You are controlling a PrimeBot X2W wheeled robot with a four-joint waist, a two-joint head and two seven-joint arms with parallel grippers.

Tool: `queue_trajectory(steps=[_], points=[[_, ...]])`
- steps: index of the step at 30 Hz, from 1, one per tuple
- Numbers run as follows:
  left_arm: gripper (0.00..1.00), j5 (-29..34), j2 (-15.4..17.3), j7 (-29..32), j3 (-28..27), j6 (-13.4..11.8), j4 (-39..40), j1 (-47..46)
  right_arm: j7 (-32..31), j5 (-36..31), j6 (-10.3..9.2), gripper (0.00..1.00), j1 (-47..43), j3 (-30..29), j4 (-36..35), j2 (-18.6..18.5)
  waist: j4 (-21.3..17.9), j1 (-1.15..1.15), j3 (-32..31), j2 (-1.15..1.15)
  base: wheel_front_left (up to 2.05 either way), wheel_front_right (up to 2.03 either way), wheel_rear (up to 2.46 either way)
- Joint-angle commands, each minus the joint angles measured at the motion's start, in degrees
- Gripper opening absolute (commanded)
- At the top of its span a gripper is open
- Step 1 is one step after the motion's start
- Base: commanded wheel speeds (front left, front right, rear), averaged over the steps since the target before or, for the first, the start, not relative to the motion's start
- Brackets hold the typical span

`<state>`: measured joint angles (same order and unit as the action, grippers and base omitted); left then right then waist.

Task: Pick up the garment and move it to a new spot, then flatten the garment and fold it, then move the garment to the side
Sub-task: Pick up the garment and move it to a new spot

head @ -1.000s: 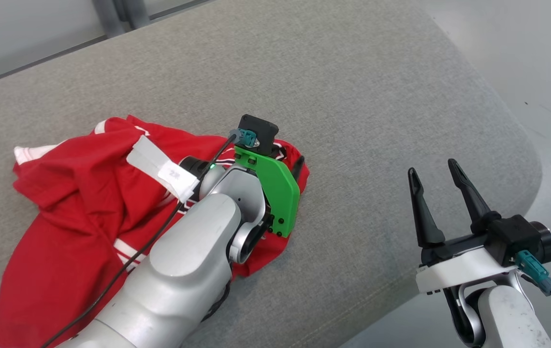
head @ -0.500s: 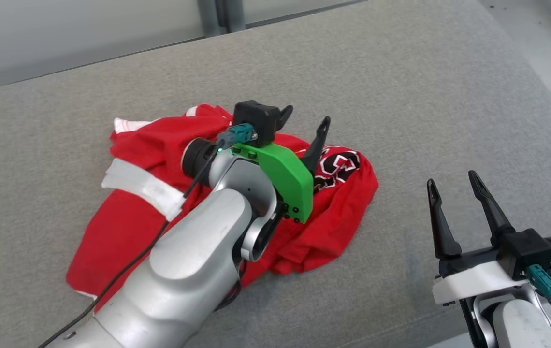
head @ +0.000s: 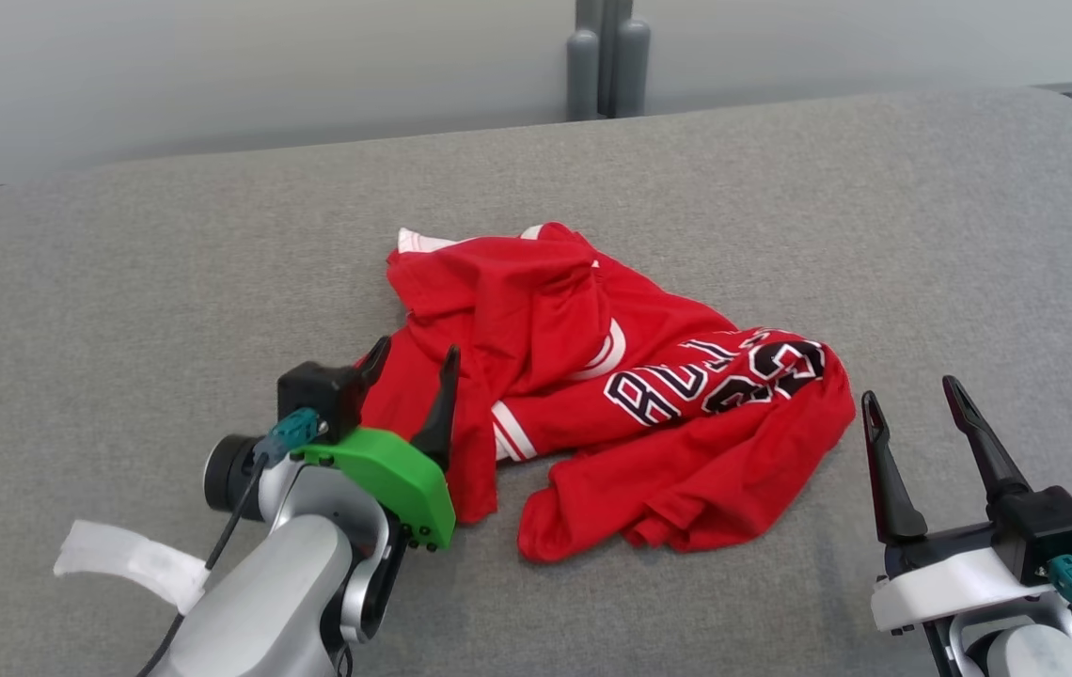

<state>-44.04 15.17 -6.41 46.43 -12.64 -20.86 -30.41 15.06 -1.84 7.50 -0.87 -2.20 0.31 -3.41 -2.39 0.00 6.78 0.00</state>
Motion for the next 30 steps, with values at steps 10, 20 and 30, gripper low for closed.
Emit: queue_trajectory(steps=[10, 20, 30], points=[[1.0, -2.47, 2.35, 0.99, 0.69, 1.74, -1.64, 5.29, 0.19, -0.36, -0.02, 1.0, -0.46, 0.57, -0.36, -0.75, 4.88, 0.0, -2.3, 0.0, 0.0, 0.0, 0.0], [1.0, -4.68, 7.2, 17.33, 5.03, 4.7, -2.94, 2.61, 0.19, 0.49, -0.02, 1.0, 1.02, 1.23, 0.19, -0.25, 0.59, 0.0, 0.53, 0.0, 0.0, 0.0, 0.0], [0.0, -6.55, 10.8, 23.66, 6.5, 5.86, -4.65, 4.96, 0.19, 0.74, -0.02, 1.0, 1.29, 0.65, 0.26, -0.03, -2.04, 0.0, 1.53, 0.0, 0.0, 0.0, 0.0]])
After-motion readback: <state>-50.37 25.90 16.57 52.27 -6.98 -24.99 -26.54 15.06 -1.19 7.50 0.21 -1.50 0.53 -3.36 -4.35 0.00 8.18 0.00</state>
